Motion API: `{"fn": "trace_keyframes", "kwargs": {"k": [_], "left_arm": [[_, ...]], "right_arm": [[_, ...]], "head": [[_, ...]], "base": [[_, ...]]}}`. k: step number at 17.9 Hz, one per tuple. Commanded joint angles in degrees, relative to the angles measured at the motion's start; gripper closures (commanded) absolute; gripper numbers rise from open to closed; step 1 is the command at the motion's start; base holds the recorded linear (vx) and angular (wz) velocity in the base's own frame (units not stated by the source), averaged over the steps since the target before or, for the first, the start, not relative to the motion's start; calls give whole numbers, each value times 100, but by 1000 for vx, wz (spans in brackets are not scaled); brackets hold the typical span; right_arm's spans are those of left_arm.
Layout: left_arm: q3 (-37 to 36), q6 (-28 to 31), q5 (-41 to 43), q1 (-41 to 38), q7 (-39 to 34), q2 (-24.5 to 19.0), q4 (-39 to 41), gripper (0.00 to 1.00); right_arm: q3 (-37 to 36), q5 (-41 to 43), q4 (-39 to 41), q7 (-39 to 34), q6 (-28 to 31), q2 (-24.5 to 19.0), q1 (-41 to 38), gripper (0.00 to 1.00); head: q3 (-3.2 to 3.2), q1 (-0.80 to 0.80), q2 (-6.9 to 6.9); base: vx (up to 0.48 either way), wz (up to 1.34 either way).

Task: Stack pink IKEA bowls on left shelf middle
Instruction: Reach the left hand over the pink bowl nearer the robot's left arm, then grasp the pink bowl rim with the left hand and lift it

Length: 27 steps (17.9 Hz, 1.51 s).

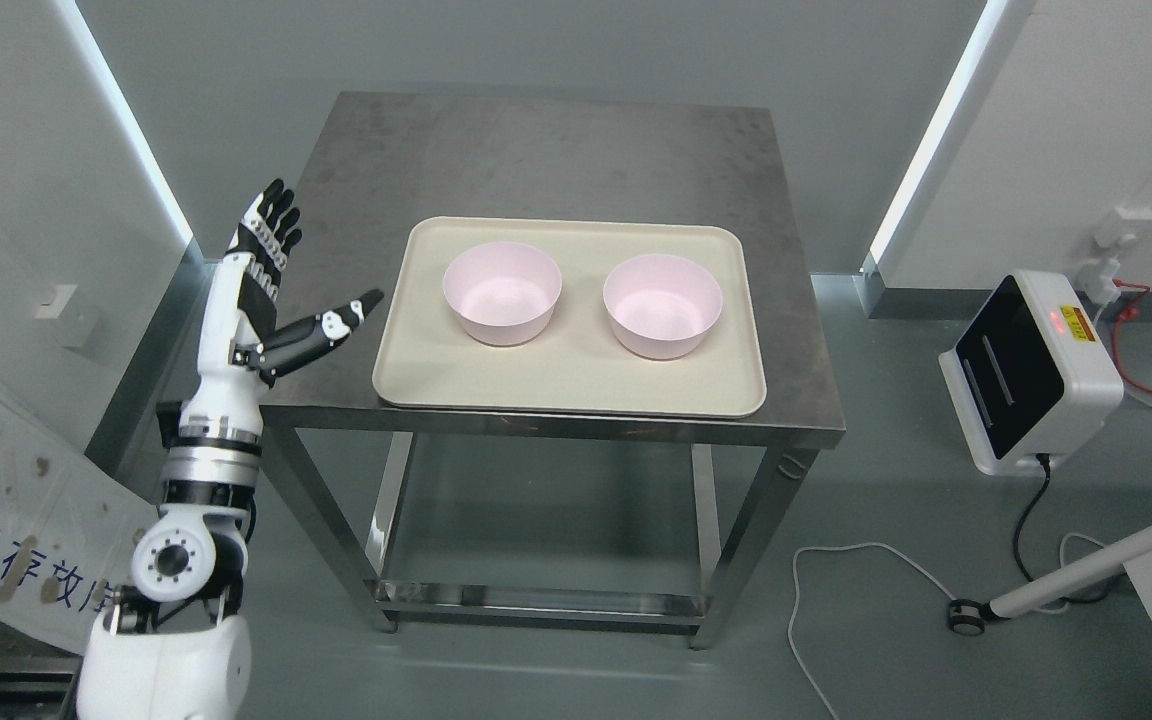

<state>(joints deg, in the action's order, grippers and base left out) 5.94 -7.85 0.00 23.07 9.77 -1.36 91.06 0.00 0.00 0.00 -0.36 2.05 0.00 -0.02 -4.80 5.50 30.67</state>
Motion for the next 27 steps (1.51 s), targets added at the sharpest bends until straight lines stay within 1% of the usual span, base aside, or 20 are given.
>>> {"fn": "trace_keyframes", "kwargs": {"k": [1, 3, 4, 5, 6, 7, 9, 11, 13, 15, 19, 25, 26, 27], "left_arm": [[-845, 195, -106, 1760, 1043, -716, -1404, 0], [-1461, 782, 34, 2279, 1106, -760, -1748, 0], [-1655, 1037, 253, 2499, 1141, -769, -1968, 0], [-1979, 1405, 742, 2701, 1376, -909, -2248, 1], [-2382, 1827, 1365, 2903, 1857, -1119, -2582, 1], [-2526, 1970, 1823, 3158, 2201, -1112, -2820, 1], [-2588, 1980, 2030, 3396, 2353, -1042, -2997, 1], [-2720, 1971, 2161, 3625, 2433, -1042, -3409, 2], [-2835, 1971, 2625, 3670, 2660, -1033, -3673, 8], [-2852, 1963, 2987, 3705, 2705, -946, -3955, 9], [-2870, 1963, 3339, 3696, 2706, -700, -4228, 11], [-2835, 1954, 3384, 3661, 2609, -576, -4308, 11], [-2826, 1954, 3384, 3644, 2565, -559, -4299, 13], [-2800, 1954, 3384, 3635, 2547, -524, -4290, 18]], "right_arm": [[-62, 0, 193, 0, -3, 100, -7, 0], [-62, 0, 193, 0, -3, 100, -7, 0], [-62, 0, 193, 0, -3, 100, -7, 0], [-62, 0, 193, 0, -3, 100, -7, 0], [-62, 0, 193, 0, -3, 100, -7, 0], [-62, 0, 193, 0, -3, 100, -7, 0], [-62, 0, 193, 0, -3, 100, -7, 0], [-62, 0, 193, 0, -3, 100, -7, 0], [-62, 0, 193, 0, -3, 100, -7, 0], [-62, 0, 193, 0, -3, 100, -7, 0], [-62, 0, 193, 0, -3, 100, -7, 0], [-62, 0, 193, 0, -3, 100, -7, 0], [-62, 0, 193, 0, -3, 100, -7, 0], [-62, 0, 193, 0, -3, 100, -16, 0]], "head": [[0, 0, 0], [0, 0, 0], [0, 0, 1], [0, 0, 1], [0, 0, 1], [0, 0, 1], [0, 0, 1], [0, 0, 2], [0, 0, 2], [0, 0, 2], [0, 0, 2], [0, 0, 2], [0, 0, 2], [0, 0, 2]], "base": [[0, 0], [0, 0], [0, 0], [0, 0], [0, 0], [0, 0], [0, 0], [0, 0], [0, 0], [0, 0], [0, 0], [0, 0], [0, 0], [0, 0]]}}
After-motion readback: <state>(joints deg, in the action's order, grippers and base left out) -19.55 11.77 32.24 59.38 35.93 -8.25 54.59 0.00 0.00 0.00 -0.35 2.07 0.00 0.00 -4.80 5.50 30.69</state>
